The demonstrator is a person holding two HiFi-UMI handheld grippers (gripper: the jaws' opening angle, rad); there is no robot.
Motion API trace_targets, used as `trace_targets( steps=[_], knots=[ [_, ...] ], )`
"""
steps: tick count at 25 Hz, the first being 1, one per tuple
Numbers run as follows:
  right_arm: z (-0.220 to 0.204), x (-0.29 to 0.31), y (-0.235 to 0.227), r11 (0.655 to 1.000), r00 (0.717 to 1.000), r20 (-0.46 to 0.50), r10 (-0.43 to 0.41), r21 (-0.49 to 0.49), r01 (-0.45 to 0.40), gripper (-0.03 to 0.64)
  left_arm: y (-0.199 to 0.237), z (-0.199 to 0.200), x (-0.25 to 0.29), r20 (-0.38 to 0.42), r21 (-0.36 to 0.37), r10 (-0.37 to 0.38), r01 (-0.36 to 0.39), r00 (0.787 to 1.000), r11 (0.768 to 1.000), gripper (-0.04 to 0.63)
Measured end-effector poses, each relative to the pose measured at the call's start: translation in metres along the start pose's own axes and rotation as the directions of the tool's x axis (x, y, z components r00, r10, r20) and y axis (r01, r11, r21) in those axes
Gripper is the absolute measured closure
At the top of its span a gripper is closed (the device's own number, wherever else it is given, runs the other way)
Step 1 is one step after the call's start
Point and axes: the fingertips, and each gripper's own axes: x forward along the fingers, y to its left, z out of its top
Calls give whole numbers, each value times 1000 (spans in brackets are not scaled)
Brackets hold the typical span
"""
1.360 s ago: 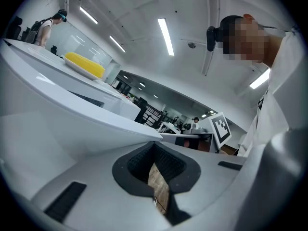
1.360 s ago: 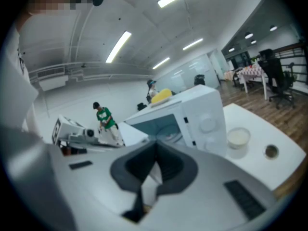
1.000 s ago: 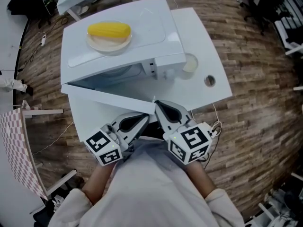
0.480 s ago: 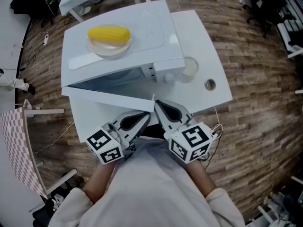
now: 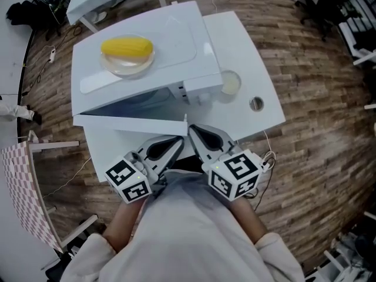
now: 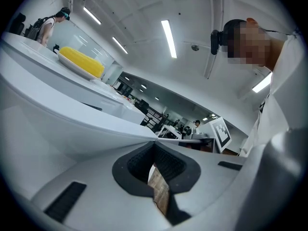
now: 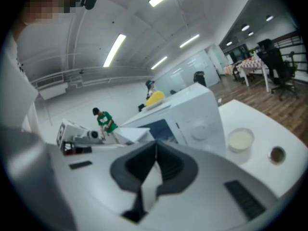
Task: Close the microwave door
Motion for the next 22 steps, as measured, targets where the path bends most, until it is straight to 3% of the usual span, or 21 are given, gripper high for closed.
trace_targets(
  steps=[22],
  knots=[
    [11,13,-15,999,1000,-1,-31,23,31,594,24,17,13,-4,-6,4,-4,1000,1000,577]
  ],
)
